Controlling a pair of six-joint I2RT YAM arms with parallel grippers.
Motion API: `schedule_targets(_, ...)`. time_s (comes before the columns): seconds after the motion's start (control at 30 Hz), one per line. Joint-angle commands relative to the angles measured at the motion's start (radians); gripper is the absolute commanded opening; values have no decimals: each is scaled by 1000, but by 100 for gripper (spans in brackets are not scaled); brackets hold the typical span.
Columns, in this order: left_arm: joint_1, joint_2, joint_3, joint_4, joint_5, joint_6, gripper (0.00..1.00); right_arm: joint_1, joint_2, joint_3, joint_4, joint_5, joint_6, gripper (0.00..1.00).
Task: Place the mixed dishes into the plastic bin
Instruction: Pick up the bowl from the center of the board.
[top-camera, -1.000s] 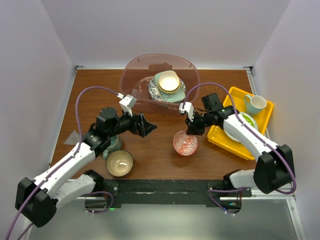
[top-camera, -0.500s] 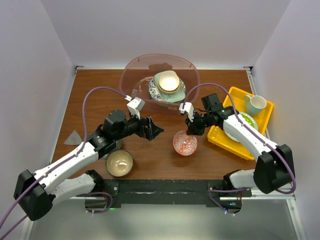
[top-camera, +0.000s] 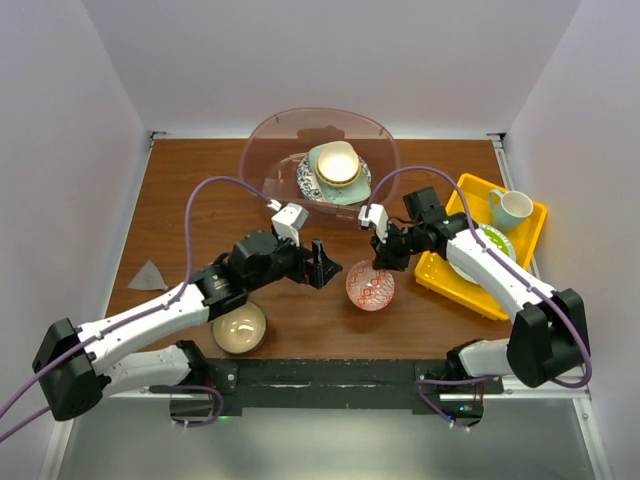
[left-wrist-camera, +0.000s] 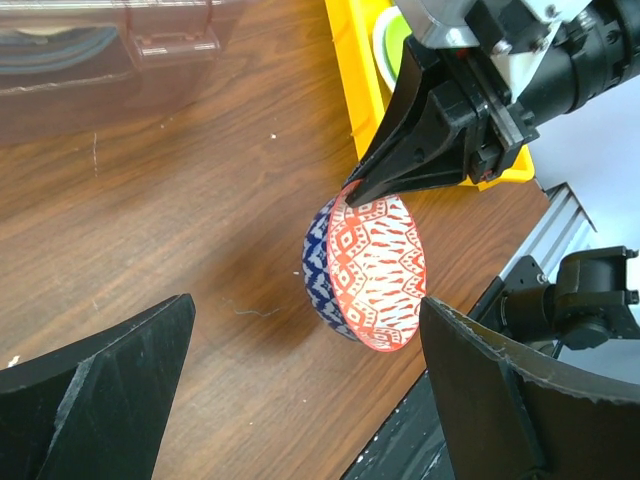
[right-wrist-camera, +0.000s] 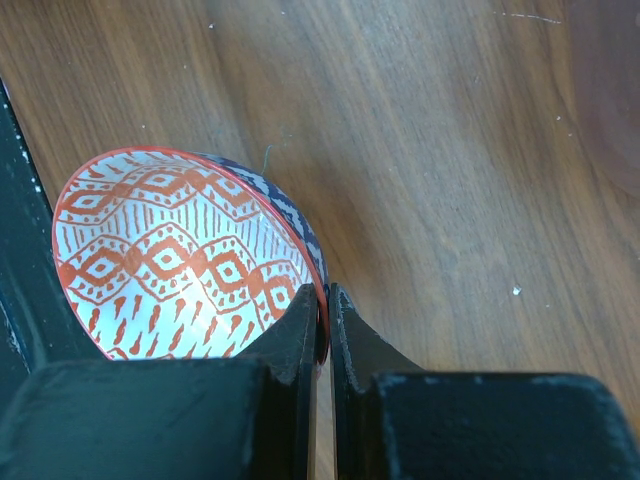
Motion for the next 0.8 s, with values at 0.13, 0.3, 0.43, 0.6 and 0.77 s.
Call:
schedule_targets(0.13, -85, 57, 97, -2, -170, -56, 100, -7, -35, -1, 38, -17, 25, 0)
schedule_targets(0.3, -128, 86, 121, -50, -233, -78, 100, -8, -37, -2, 41, -16, 26, 0)
schedule_targets(0.43, -154, 107, 134, -59, -281, -96, 100, -8, -35, -4, 43, -16, 26, 0)
schedule_targets(0.6, -185, 147, 167, -96, -331, -113, 100, -8, -37, -4, 43, -14, 28, 0)
schedule_targets(0.77, -206, 175, 190, -116, -365, -125, 100, -7, -34, -5, 46, -11, 28, 0)
